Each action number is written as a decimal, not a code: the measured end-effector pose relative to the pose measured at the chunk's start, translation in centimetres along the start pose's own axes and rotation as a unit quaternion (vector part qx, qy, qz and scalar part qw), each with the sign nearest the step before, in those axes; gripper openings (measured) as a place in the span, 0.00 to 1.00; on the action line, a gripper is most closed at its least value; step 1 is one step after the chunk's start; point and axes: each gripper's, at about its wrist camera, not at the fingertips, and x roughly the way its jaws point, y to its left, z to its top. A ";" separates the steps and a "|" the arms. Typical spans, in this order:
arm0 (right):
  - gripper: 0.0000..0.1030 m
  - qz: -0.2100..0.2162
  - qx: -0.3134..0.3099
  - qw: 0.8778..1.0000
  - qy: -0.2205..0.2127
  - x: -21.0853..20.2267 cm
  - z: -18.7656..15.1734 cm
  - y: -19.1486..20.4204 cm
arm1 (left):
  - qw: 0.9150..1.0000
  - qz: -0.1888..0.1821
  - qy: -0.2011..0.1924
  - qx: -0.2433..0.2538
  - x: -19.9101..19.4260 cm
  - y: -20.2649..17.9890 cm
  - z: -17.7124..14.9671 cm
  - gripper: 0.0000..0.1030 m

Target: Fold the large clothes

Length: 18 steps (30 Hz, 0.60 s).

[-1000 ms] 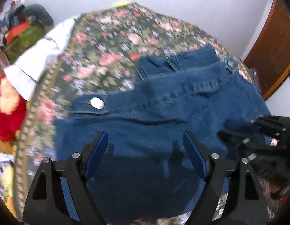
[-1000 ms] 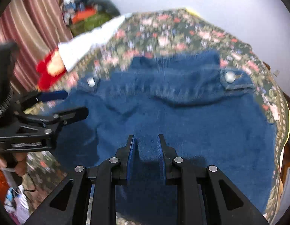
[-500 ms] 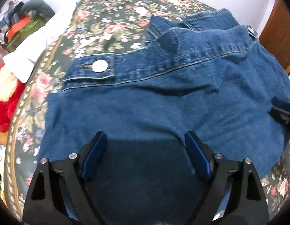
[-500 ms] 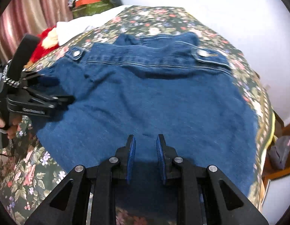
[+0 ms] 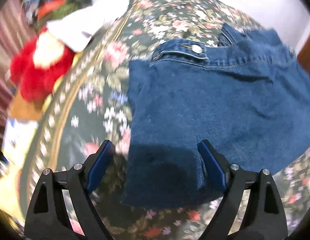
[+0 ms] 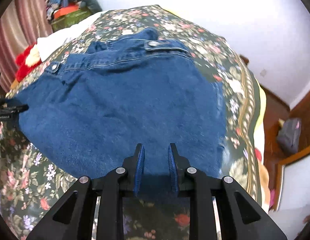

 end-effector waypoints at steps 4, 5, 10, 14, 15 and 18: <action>0.19 -0.033 -0.005 0.999 0.009 -0.7 -1.0 -0.8 | 0.999 -0.012 -0.008 -0.035 -0.9 0.6 -0.9 0.86; 0.19 -0.041 -0.006 0.999 0.013 -0.8 -1.2 -1.1 | 0.999 -0.010 -0.009 -0.037 -1.1 0.5 -1.0 0.86; 0.20 -0.063 0.008 0.998 0.024 -1.7 -2.7 -2.4 | 0.998 0.023 -0.029 -0.045 -3.2 0.8 -1.5 0.85; 0.19 -0.084 0.005 0.996 0.016 -2.8 -2.9 -2.4 | 0.996 0.023 -0.062 -0.066 -5.8 2.0 -1.7 0.85; 0.19 -0.086 0.002 0.996 0.008 -3.2 -2.7 -2.1 | 0.994 0.015 -0.071 -0.077 -6.6 2.3 -1.9 0.85; 0.20 -0.076 -0.008 0.997 -0.025 -4.9 -1.9 -0.4 | 0.993 -0.006 -0.078 -0.090 -8.1 2.5 -2.0 0.85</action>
